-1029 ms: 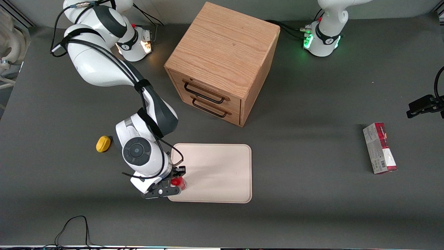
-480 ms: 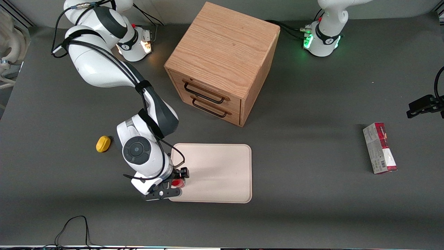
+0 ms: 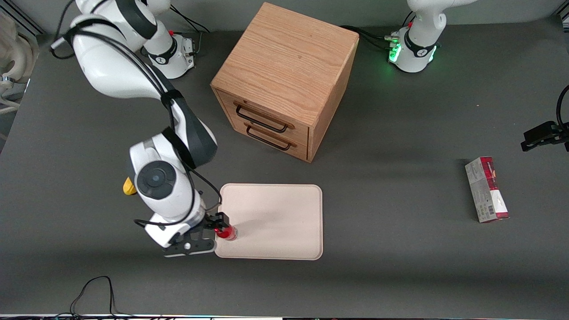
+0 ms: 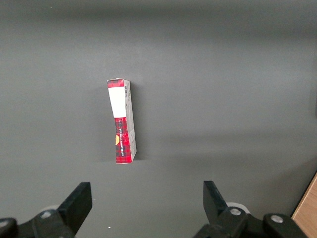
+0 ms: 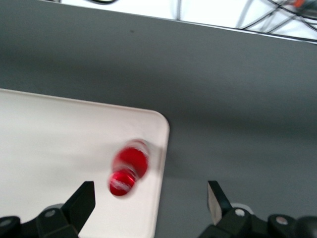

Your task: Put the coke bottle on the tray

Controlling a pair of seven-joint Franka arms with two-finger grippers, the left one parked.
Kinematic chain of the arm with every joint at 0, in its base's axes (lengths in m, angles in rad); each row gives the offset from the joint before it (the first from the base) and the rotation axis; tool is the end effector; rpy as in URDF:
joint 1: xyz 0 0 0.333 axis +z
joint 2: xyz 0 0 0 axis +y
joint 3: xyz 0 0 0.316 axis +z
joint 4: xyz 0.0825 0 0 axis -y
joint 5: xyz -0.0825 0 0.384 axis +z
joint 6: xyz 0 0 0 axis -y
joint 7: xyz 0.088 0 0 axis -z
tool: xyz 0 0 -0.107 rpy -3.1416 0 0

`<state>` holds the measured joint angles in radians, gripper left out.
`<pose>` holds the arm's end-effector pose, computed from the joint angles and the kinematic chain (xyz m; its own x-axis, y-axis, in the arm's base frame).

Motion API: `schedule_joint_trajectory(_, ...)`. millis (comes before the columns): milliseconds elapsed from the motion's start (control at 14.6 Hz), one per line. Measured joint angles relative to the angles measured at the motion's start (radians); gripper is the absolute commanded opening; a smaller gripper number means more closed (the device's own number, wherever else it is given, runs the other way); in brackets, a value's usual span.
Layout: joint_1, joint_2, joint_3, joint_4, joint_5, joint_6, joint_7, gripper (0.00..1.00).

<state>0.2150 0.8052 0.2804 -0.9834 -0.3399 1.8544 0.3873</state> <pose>0.7239 0.2720 0.4021 0.9862 0.1016 0.1306 0.0903 -0.9919 0.0895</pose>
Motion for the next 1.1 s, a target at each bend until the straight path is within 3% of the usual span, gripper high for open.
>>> schedule_joint_trajectory(206,0.005,-0.193,-0.147,-0.178,0.167,-0.014,-0.124,1.00)
schedule_joint_trajectory(618,0.002,-0.520,-0.352,-0.422,0.361,-0.163,-0.266,1.00)
schedule_joint_trajectory(892,-0.008,-0.702,-0.454,-0.540,0.404,-0.249,-0.297,1.00)
schedule_joint_trajectory(1098,-0.007,-0.787,-0.471,-0.605,0.404,-0.271,-0.297,1.00)
